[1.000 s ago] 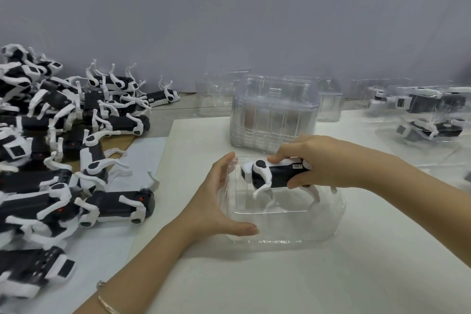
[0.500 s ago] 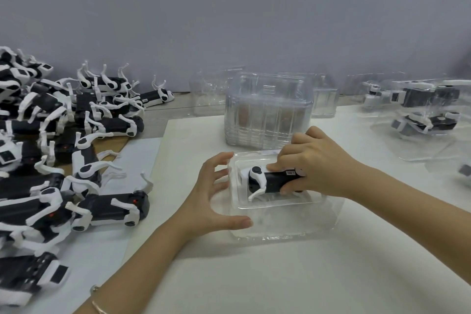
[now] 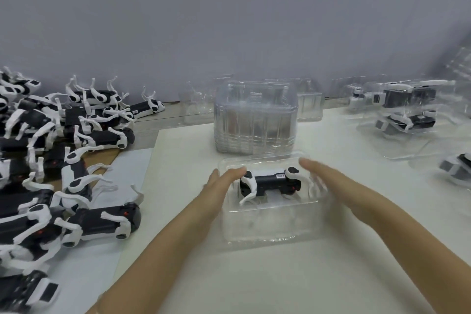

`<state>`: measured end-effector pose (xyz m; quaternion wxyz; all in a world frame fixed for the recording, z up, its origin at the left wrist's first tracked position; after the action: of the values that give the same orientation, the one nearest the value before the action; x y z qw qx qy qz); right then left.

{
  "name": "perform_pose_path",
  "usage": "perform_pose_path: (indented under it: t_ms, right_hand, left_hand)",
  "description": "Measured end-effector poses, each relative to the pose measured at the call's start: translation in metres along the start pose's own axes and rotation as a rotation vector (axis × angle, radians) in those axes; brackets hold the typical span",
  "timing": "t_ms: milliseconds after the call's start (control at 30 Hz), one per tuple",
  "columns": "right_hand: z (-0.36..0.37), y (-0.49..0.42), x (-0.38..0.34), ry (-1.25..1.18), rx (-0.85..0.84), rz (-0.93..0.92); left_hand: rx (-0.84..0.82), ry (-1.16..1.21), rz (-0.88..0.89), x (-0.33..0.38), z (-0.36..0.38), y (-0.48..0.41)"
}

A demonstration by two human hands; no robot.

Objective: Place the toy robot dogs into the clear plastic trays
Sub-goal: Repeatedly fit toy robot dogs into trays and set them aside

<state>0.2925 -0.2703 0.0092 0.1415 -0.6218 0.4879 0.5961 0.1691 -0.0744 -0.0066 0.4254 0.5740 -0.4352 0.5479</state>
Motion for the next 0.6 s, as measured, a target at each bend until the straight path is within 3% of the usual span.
perform_pose_path:
  t_ms: [100, 200, 267, 600]
  right_hand:
    - [0.011, 0.008, 0.002, -0.189, -0.04, -0.129]
    - [0.015, 0.013, -0.002, -0.337, -0.017, -0.279]
    - [0.014, 0.014, -0.002, -0.406, 0.029, -0.367]
    - [0.013, 0.017, 0.003, -0.504, 0.051, -0.431]
  left_hand:
    - [0.145, 0.048, 0.157, 0.014, 0.015, -0.009]
    - [0.308, -0.019, 0.42, 0.026, 0.016, -0.003]
    - [0.333, -0.04, 0.517, 0.035, 0.016, 0.002]
    - [0.273, -0.192, 0.58, 0.048, 0.026, 0.012]
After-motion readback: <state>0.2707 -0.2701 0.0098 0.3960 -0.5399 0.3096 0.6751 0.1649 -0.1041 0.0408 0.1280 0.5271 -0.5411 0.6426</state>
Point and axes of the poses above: each hand's wrist, its own y-axis away from the middle knuckle, its own z-axis out of the palm, x = y × z, the point moved 5 cm from there along -y, towards the middle knuckle, and after that the axes turned 11 degrees about z, right-handed, at the moved point
